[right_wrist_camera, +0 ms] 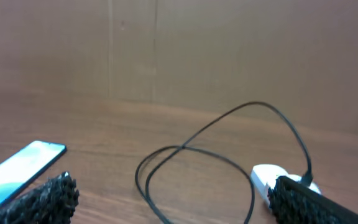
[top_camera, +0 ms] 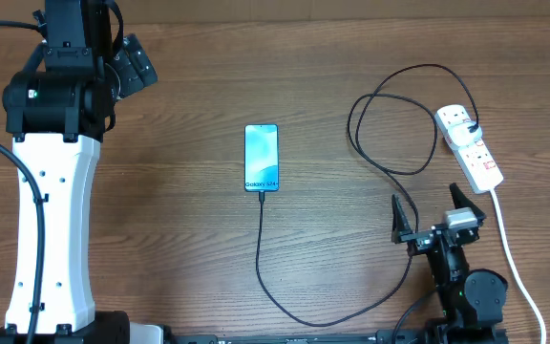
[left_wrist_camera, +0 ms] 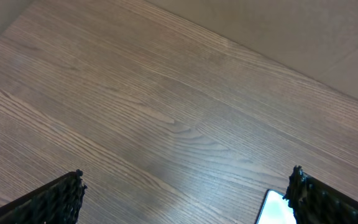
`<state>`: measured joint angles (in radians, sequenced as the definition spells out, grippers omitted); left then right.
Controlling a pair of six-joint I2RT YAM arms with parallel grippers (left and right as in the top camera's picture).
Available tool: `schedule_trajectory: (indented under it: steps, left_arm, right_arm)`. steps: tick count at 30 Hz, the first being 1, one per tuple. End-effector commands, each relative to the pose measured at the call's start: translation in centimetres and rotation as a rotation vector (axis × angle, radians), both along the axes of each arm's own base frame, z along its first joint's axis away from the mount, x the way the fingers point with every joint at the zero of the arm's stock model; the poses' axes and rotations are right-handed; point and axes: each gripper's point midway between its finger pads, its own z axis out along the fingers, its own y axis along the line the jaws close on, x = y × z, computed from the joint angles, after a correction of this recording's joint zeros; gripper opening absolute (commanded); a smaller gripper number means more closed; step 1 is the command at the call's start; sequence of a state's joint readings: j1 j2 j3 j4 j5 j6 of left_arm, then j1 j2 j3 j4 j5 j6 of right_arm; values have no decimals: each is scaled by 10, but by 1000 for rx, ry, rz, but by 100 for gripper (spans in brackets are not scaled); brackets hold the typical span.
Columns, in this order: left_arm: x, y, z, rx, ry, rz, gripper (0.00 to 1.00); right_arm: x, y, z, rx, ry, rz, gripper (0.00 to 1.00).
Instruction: Plug charger to phone and switch on socket
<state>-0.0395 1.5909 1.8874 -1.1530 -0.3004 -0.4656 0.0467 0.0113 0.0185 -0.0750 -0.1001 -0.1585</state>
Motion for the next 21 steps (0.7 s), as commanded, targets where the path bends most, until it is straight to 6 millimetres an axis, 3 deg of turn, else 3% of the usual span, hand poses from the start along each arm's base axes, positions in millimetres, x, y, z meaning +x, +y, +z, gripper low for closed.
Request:
schedule_trajectory:
  steps: [1, 21]
  left_arm:
    - [1, 0, -1, 6, 2, 11, 100]
    - [1, 0, -1, 6, 2, 11, 99]
  right_arm:
    - [0, 2, -4, -4, 3, 10, 100]
    - [1, -7, -5, 78, 21, -44, 100]
